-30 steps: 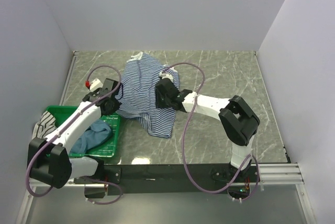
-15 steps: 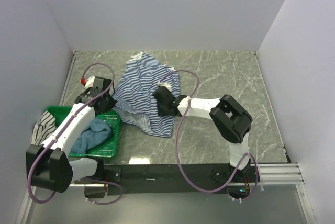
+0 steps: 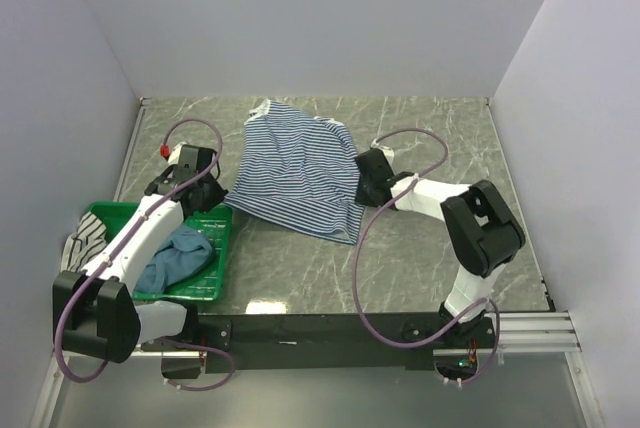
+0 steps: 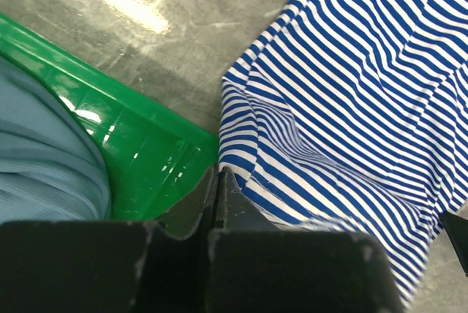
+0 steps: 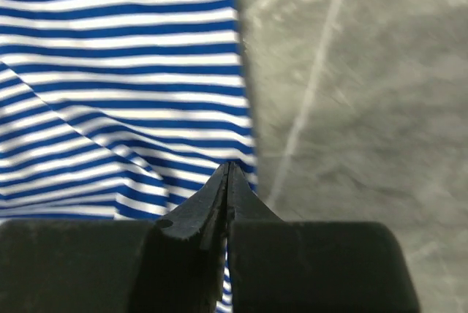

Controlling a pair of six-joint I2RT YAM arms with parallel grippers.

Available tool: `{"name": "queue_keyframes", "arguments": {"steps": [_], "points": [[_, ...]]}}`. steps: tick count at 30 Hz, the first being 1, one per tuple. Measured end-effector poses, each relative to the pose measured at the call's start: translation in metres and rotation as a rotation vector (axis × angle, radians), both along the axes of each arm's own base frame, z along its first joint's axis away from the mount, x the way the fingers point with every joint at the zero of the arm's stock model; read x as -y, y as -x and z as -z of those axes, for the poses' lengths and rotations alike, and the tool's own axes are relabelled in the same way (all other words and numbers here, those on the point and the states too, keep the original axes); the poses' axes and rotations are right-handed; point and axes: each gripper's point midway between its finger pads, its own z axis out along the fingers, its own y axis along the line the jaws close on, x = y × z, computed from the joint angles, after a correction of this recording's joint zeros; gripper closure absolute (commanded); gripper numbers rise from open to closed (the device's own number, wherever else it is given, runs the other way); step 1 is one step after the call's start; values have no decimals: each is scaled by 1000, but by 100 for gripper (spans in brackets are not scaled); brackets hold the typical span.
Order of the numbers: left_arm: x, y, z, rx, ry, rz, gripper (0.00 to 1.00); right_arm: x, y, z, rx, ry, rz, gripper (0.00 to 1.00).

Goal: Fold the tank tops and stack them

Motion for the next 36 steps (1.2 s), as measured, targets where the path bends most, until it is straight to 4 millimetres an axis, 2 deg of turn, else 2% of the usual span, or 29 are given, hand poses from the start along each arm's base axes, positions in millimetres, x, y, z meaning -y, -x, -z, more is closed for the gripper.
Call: {"name": "queue_keyframes", "arguments": {"steps": [4, 8, 9, 13, 18, 22, 23, 25, 26, 27, 28, 29, 32, 36], "points": [[3, -3, 1, 3, 9, 18, 99, 7, 9, -7, 5, -3, 3, 92], [5, -4, 1, 7, 14, 30, 99, 10, 15, -20, 30, -28, 1, 81], [6, -4, 1, 7, 16, 31, 99, 10, 19, -23, 33, -41, -3, 77], [6, -3, 3, 5, 17, 32, 99, 10, 40, -27, 33, -80, -22, 70], [7, -3, 1, 9, 23, 40, 99, -4, 79, -15, -6, -117, -76, 57], [8, -3, 1, 10, 26, 47, 99, -11, 104, -2, -54, -130, -102, 52], [8, -3, 1, 11, 26, 47, 99, -14, 106, -1, -54, -136, -106, 54], [8, -3, 1, 12, 27, 47, 99, -20, 106, -2, -49, -154, -111, 66], [8, -4, 1, 12, 27, 47, 99, -21, 106, -1, -49, -161, -108, 75], [8, -4, 1, 12, 27, 47, 99, -22, 105, 0, -51, -164, -107, 91], [8, -4, 1, 12, 27, 47, 99, -23, 105, 2, -54, -164, -104, 97], [8, -4, 1, 12, 26, 47, 99, -22, 104, 3, -57, -165, -93, 100], [7, -4, 0, 14, 26, 43, 100, -15, 98, 3, -56, -171, -61, 100], [3, -10, -9, 33, 32, 30, 99, 16, 83, -4, -35, -169, 31, 100]]}}
